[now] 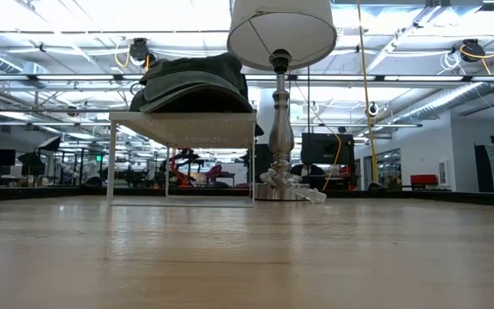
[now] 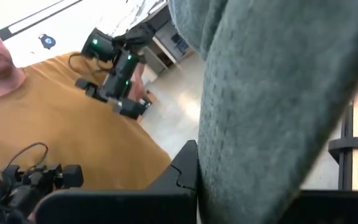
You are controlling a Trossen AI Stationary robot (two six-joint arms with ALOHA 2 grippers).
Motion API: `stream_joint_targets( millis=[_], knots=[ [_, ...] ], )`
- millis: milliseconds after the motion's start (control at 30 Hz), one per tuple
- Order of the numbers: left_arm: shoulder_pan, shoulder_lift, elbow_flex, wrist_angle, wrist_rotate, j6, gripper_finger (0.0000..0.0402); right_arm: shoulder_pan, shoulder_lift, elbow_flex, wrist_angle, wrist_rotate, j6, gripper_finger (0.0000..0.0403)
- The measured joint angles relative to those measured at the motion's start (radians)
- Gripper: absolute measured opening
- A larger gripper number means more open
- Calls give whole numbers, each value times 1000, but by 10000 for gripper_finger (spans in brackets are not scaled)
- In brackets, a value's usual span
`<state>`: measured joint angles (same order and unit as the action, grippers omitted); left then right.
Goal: Pick & Place hat
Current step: Stack the gray cap on the gray caps on the shelf
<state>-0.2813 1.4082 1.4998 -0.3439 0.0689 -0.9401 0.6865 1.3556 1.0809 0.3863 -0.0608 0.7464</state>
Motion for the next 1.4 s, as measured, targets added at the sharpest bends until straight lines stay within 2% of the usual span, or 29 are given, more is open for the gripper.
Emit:
stream_joint_targets(
  millis=[200, 467, 567, 733, 867, 1000, 1167, 1300, 1400],
  knots=[
    [41, 66, 0, 63, 131, -1, 267, 2, 19, 0, 13, 10, 0, 4],
    [40, 163, -1, 249, 202, -11, 266, -6, 19, 0, 18, 15, 0, 4],
    [40, 180, -1, 259, 217, -11, 266, -4, 19, 0, 21, 38, 0, 4],
    [39, 185, 0, 272, 329, -7, 260, -4, 19, 0, 21, 38, 14, 4],
    [36, 183, -1, 319, 411, -25, 211, -4, 19, 1, -15, 35, 48, 14],
    [36, 182, -1, 403, 484, -61, 127, -4, 19, 1, -56, 35, 82, 27],
    [36, 182, -1, 489, 521, -86, 18, -4, 19, 1, -59, 37, 99, 31],
    [37, 182, -1, 496, 552, -114, 9, -4, 13, 1, -45, 62, 139, 36],
    [33, 174, -1, 487, 560, -116, 5, 10, 6, 1, -48, 47, 190, 56]
  ],
)
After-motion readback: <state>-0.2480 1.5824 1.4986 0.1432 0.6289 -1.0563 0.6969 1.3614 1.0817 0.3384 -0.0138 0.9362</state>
